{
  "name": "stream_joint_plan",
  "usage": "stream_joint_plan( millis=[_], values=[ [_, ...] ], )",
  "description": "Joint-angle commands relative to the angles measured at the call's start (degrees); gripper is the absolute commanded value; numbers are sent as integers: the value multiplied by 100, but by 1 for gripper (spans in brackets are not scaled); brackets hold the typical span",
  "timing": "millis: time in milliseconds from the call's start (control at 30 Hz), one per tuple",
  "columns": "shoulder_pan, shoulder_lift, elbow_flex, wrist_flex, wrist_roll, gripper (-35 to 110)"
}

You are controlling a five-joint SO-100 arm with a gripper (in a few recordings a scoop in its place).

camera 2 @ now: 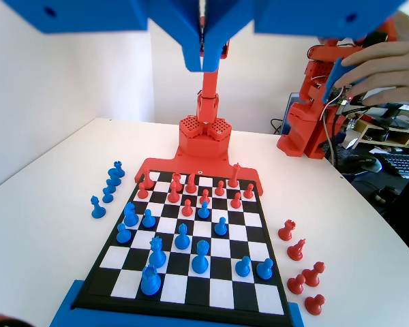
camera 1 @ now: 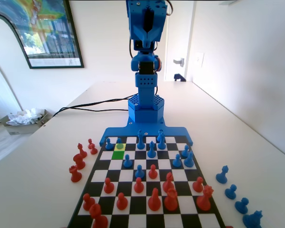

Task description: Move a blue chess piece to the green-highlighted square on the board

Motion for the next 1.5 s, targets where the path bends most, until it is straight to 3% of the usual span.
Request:
stream_joint_plan(
  millis=[0, 533, 1000, 1233, 1467],
  values=[
    [9, 114, 35, -105, -26, 1],
    [-9, -510, -141, -9, -457, 1],
    [237, -3612, -1494, -1195, 457, 1],
    [598, -4553, -870, -1978, 105, 1],
    [756, -5309, -316, -2013, -229, 1]
  ],
)
